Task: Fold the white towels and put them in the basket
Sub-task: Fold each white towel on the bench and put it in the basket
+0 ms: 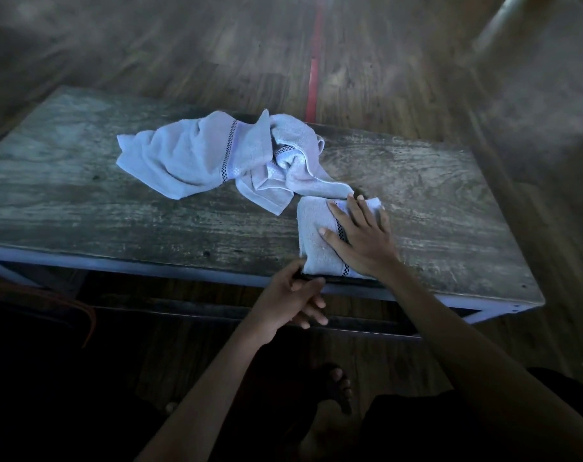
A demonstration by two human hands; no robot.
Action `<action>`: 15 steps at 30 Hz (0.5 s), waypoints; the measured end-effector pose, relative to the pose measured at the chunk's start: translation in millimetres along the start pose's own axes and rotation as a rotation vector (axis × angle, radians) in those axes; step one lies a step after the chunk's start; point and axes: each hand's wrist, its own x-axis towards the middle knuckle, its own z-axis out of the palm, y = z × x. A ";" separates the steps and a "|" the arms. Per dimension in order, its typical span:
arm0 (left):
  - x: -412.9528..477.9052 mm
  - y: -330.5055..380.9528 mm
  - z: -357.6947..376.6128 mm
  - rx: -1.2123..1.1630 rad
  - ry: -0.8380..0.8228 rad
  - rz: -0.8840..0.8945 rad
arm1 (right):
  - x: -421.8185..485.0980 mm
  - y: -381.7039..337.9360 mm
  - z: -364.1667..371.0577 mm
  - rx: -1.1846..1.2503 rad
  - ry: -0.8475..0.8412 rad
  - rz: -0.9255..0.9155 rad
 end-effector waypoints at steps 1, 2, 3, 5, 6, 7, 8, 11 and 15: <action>0.3 2.3 0.4 0.017 -0.028 -0.010 | 0.1 0.5 -0.5 0.000 -0.004 0.001; 0.8 3.9 1.0 0.018 -0.044 -0.014 | 0.4 1.0 -0.6 0.001 -0.009 0.002; 1.3 4.8 1.0 0.005 -0.048 -0.013 | 0.1 1.0 -1.2 0.001 -0.010 0.002; 2.1 4.5 1.1 -0.042 -0.036 -0.010 | -0.2 1.1 -0.8 0.001 0.000 0.002; 1.9 3.5 1.3 -0.073 -0.022 -0.011 | -0.4 1.1 -0.5 0.002 0.000 0.004; 1.5 2.3 1.2 -0.103 -0.002 -0.011 | -0.5 1.1 -0.4 0.003 0.000 0.006; 1.3 1.2 0.9 -0.123 0.019 -0.009 | -0.7 0.6 -0.8 0.002 0.001 0.007; 0.0 -0.7 -0.5 -0.117 0.033 -0.001 | -0.6 -0.6 -1.1 0.007 -0.004 0.011; 0.8 -0.3 8.1 -0.080 0.020 0.003 | -1.2 -1.5 -0.8 -0.024 0.002 0.022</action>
